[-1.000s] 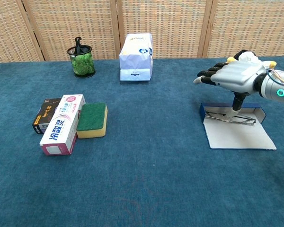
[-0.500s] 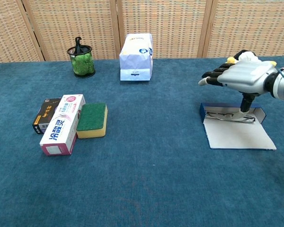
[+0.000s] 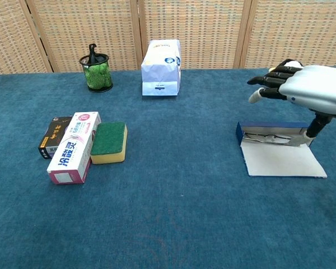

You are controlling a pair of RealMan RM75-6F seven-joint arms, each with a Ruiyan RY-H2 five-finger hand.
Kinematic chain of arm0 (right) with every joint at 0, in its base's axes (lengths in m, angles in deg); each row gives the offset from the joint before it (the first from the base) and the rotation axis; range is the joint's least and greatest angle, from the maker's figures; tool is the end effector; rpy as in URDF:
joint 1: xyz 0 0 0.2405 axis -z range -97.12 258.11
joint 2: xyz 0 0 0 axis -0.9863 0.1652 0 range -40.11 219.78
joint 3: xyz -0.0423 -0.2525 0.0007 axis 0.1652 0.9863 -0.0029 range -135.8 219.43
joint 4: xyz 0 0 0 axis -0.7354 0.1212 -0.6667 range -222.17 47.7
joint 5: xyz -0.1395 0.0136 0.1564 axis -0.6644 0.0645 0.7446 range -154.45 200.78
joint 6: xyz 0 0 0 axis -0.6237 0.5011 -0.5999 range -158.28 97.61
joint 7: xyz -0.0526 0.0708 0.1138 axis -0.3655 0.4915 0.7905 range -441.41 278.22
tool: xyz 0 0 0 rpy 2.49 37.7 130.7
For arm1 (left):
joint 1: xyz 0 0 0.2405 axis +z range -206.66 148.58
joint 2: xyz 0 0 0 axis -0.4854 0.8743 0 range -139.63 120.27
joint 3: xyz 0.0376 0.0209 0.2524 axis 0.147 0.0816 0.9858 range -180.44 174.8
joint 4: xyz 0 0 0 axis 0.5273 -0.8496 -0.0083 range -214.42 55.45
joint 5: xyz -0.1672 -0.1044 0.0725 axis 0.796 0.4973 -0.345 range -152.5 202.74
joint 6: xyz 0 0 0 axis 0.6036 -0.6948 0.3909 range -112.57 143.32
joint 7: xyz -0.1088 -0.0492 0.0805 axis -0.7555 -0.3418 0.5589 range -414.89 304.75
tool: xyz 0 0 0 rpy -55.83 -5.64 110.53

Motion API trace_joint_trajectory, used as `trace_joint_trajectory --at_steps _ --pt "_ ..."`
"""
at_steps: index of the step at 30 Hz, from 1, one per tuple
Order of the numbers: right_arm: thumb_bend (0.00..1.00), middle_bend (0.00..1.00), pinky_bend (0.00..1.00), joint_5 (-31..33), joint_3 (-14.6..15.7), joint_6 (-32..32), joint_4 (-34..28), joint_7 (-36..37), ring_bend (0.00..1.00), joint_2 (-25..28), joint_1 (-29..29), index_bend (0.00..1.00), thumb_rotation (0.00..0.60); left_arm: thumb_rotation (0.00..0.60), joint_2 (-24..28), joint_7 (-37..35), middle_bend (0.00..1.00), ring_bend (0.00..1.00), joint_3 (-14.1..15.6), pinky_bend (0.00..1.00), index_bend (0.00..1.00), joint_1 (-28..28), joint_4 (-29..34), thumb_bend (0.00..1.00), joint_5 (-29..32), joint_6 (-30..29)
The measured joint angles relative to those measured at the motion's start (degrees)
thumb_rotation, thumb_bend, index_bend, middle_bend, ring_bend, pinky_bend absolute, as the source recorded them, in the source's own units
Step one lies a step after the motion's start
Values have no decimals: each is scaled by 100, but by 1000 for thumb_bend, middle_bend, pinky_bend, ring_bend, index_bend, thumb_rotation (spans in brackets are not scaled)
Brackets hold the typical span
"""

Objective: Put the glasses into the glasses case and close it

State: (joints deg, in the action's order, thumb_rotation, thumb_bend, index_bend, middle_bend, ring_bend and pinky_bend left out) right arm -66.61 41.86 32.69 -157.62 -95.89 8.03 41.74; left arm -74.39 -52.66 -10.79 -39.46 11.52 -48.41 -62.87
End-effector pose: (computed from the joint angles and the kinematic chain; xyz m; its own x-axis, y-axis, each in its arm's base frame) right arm -0.2180 -0.3393 0.0336 0.7594 0.0439 0.6491 -0.5206 -0.5573 0.6468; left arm -0.3213 0.2291 0.1672 0.4008 -0.0029 0.9162 0.9105 0.1129 -0.3979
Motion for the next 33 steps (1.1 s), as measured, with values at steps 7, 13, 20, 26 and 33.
trace_joint_trajectory --at_steps 7,13,20,26,33 --pt "156 0 0 -337 260 299 439 127 0 -364 240 337 600 600 -3 21 0 0 30 0 0 30 28 0 -60 -64" --pt "194 0 0 -370 284 296 697 84 0 -615 300 339 600 600 -4 12 0 0 43 0 0 48 31 0 -81 -88" --pt "234 0 0 -435 317 255 923 -12 0 -809 326 339 600 600 0 3 0 0 47 0 0 45 31 0 -77 -65" --pt "234 0 0 -487 315 236 1073 22 0 -934 329 339 600 600 -6 21 0 0 49 0 0 41 28 0 -67 -49" --pt "234 0 0 -518 326 210 1133 59 0 -1001 346 339 600 600 -13 33 0 0 50 0 0 35 29 0 -61 -36"
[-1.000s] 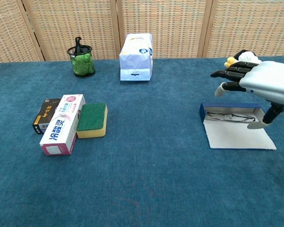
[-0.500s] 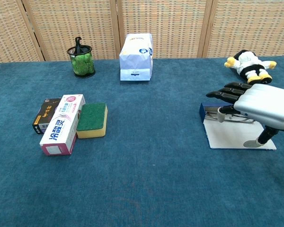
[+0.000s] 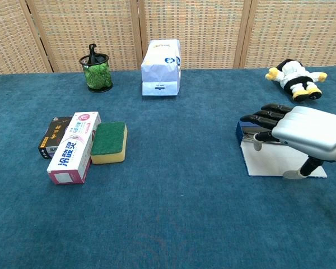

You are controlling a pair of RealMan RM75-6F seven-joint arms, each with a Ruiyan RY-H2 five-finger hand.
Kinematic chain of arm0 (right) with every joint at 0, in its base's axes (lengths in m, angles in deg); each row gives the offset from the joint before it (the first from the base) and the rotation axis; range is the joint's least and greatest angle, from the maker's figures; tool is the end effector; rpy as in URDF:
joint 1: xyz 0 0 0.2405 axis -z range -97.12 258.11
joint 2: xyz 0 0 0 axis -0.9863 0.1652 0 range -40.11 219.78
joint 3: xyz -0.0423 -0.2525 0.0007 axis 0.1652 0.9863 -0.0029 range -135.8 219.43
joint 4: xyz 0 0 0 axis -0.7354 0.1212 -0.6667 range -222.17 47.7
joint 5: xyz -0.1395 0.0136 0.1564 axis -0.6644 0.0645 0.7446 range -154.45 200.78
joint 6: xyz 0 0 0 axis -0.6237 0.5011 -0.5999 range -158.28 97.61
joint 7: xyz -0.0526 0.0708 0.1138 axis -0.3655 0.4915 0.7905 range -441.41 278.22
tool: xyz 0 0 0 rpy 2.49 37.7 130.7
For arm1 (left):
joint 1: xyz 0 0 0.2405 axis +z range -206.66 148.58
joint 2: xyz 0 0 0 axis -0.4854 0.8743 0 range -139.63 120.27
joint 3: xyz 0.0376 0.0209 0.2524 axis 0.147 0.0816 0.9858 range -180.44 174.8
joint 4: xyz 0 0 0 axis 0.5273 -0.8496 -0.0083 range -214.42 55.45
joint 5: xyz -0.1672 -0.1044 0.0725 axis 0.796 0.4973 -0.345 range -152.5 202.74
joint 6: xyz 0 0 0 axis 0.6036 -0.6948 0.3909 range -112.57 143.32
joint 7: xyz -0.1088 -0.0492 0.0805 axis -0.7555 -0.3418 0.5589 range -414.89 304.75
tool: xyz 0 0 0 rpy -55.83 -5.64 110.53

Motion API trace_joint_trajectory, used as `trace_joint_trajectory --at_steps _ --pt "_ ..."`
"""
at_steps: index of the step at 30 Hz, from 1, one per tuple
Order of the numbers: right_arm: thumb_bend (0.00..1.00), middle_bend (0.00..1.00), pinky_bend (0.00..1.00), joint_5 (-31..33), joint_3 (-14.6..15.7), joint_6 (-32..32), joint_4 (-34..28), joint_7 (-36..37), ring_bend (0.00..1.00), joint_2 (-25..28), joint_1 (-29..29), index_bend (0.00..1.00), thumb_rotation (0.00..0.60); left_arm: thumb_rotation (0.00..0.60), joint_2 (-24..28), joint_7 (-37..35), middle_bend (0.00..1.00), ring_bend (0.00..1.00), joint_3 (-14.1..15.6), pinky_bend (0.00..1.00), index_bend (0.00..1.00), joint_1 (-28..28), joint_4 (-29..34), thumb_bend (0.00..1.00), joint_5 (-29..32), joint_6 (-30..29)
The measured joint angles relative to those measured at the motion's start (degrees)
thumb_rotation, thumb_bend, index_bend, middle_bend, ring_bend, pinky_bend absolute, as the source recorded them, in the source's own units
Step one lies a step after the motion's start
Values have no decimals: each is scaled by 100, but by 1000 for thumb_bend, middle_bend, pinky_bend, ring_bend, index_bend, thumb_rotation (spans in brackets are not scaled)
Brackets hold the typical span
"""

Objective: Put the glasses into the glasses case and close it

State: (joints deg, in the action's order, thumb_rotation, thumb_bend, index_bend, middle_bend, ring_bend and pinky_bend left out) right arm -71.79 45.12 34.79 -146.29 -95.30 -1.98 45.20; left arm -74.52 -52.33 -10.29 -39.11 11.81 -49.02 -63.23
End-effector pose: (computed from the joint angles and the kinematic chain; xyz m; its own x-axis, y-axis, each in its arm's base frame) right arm -0.2410 -0.3130 -0.0165 0.7879 0.0411 0.6145 -0.4700 -0.6047 0.6430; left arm -0.3207 0.2254 0.1647 0.4034 0.0035 0.9150 0.9096 0.1075 -0.4014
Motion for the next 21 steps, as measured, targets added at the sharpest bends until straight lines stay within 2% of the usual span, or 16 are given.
trace_joint_trajectory --at_steps 21 --pt "236 0 0 -24 12 -88 182 36 0 -112 55 339 600 600 -13 22 0 0 1 0 0 -9 3 0 6 18"
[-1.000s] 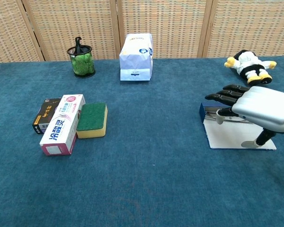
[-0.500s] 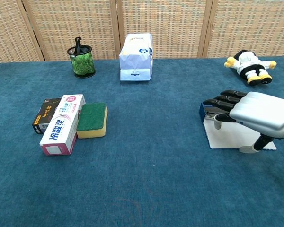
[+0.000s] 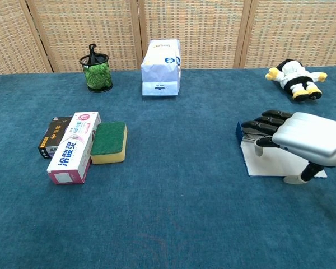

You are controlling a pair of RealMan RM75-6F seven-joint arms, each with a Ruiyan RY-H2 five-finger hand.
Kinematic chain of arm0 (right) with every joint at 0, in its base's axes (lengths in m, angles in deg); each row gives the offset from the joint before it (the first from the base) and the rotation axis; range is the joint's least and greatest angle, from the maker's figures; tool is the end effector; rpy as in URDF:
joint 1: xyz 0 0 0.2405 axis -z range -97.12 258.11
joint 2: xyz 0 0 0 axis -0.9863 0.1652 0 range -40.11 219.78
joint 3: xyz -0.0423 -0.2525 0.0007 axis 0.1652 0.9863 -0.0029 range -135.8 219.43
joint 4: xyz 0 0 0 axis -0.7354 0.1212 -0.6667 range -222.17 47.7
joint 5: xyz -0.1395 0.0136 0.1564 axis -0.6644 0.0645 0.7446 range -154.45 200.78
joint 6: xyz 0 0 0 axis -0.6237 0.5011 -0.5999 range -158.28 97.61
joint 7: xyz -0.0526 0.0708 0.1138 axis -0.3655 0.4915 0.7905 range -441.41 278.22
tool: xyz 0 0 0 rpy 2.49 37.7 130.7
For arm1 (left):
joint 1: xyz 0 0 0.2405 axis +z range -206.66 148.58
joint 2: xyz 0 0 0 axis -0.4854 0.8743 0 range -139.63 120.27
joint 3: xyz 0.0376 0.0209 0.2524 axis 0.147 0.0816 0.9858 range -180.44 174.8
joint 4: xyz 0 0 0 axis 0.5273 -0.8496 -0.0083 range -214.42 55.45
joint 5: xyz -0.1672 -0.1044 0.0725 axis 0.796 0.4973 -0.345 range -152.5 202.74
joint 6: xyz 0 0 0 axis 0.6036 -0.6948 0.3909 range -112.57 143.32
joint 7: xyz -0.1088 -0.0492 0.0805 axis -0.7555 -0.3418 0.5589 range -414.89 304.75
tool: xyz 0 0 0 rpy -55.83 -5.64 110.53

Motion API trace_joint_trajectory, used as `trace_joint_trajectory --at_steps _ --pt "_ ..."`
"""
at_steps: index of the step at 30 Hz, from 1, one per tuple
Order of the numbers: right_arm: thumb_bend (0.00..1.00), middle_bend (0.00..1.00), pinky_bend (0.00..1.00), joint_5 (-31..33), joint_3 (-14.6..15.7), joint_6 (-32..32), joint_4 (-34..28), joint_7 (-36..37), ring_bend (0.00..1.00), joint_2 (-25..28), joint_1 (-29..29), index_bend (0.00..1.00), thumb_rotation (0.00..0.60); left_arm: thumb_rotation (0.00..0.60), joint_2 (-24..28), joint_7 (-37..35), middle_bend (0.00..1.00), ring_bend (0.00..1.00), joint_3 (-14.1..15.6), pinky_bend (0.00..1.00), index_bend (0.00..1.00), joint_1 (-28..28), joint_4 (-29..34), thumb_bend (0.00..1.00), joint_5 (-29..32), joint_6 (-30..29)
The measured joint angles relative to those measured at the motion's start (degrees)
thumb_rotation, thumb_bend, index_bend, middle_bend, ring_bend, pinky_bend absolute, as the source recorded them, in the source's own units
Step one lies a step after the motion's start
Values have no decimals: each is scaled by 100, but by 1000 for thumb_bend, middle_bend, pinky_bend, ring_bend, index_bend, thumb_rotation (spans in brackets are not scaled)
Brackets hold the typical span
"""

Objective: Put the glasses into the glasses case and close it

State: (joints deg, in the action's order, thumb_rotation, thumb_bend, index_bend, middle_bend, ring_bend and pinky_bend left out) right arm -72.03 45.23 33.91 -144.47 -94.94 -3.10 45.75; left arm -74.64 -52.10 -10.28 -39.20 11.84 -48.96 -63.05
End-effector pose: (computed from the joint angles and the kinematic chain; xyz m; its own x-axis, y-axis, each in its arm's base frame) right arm -0.2474 -0.3114 -0.0222 0.7982 0.0245 0.6020 -0.4682 -0.6035 0.6454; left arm -0.3204 0.2258 0.1635 0.4042 0.0071 0.9146 0.9091 0.1067 -0.4026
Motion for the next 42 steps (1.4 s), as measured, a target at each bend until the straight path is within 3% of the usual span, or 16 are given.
trace_joint_trajectory --at_steps 5,10,13,25,33,42 --pt "245 0 0 7 -3 -43 104 -2 0 -63 0 339 600 600 -3 5 0 0 1 0 0 1 2 0 3 0" --pt "408 0 0 8 -19 -21 222 -1 0 -135 12 375 600 600 4 -13 0 0 -5 0 0 4 4 0 -1 -10" --pt "441 0 0 10 -51 53 274 20 0 -174 26 393 600 600 6 -24 0 0 -3 0 0 5 -2 0 2 -2" --pt "440 0 0 52 -243 247 403 149 0 -233 7 394 600 600 7 -29 0 0 -5 0 0 5 -11 0 10 5" --pt "440 0 0 263 -398 16 603 177 0 -314 -83 395 600 600 2 -16 0 0 -13 0 0 -2 -11 0 32 18" --pt "527 0 2 445 -445 -262 771 260 0 -356 -132 625 600 600 3 -28 0 0 -11 0 0 -5 -19 0 35 31"
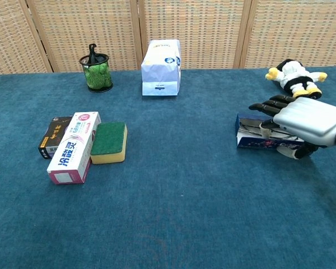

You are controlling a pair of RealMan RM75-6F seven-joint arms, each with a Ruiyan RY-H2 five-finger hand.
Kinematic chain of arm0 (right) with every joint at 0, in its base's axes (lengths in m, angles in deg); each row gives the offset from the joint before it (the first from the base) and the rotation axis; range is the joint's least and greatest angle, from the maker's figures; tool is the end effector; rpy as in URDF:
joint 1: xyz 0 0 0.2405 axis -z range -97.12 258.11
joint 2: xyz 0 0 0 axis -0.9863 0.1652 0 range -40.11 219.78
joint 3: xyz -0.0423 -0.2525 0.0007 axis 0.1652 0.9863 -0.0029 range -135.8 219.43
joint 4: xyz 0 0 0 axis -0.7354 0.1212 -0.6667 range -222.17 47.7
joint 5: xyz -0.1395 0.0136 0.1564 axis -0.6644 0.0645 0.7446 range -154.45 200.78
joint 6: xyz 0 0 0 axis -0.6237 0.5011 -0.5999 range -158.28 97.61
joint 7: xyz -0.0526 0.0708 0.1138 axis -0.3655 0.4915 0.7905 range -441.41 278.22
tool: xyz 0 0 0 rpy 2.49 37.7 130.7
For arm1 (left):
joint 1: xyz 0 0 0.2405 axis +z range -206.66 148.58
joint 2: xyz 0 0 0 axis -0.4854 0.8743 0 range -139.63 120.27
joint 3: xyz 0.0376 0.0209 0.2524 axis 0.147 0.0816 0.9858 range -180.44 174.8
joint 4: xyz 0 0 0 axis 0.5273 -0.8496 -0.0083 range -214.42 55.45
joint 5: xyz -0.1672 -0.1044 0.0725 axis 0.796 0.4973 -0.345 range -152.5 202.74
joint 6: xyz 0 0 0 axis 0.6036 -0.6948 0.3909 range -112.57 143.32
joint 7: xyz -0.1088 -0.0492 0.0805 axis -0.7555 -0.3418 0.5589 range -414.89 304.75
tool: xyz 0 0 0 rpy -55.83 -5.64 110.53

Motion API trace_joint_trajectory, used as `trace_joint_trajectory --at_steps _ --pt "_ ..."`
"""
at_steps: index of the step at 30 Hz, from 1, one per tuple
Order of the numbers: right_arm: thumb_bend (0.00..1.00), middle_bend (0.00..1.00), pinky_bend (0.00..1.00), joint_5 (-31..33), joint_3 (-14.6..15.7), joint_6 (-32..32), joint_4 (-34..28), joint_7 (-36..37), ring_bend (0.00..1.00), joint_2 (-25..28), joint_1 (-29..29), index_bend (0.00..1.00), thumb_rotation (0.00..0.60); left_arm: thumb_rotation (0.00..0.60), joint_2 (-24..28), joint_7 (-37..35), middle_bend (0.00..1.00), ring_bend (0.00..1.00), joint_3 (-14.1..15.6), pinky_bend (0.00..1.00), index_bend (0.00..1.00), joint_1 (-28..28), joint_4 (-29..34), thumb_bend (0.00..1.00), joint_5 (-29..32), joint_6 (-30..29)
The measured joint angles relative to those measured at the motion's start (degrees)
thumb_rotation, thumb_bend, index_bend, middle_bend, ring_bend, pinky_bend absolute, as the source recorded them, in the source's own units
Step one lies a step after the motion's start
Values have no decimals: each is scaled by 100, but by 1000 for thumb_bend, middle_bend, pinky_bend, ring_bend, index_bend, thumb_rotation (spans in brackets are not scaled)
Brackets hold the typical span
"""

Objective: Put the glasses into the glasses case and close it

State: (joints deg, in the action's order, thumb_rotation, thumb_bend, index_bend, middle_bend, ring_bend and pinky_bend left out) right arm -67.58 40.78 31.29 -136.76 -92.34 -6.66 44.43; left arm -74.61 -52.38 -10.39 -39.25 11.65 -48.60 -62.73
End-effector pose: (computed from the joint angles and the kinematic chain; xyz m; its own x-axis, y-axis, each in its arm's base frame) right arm -0.2537 -0.3462 -0.0179 0.7866 0.0102 0.6174 -0.5322 -0.4960 0.6861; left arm -0.3218 0.2265 0.1640 0.4011 0.0094 0.9160 0.9098 0.1124 -0.3996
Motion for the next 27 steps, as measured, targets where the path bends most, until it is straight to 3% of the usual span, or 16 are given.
trace_joint_trajectory --at_steps 4,12,27 --pt "569 0 15 -53 26 101 -42 84 0 39 15 707 600 600 1 3 0 0 1 0 0 -4 6 0 -5 3" --pt "569 0 17 -350 220 436 -451 275 0 334 88 716 600 600 8 -7 0 0 0 0 0 1 20 0 -17 -11" --pt "569 3 17 -1224 841 977 -2183 -111 0 1689 260 716 600 600 8 12 0 0 18 0 0 3 21 0 -30 -5"
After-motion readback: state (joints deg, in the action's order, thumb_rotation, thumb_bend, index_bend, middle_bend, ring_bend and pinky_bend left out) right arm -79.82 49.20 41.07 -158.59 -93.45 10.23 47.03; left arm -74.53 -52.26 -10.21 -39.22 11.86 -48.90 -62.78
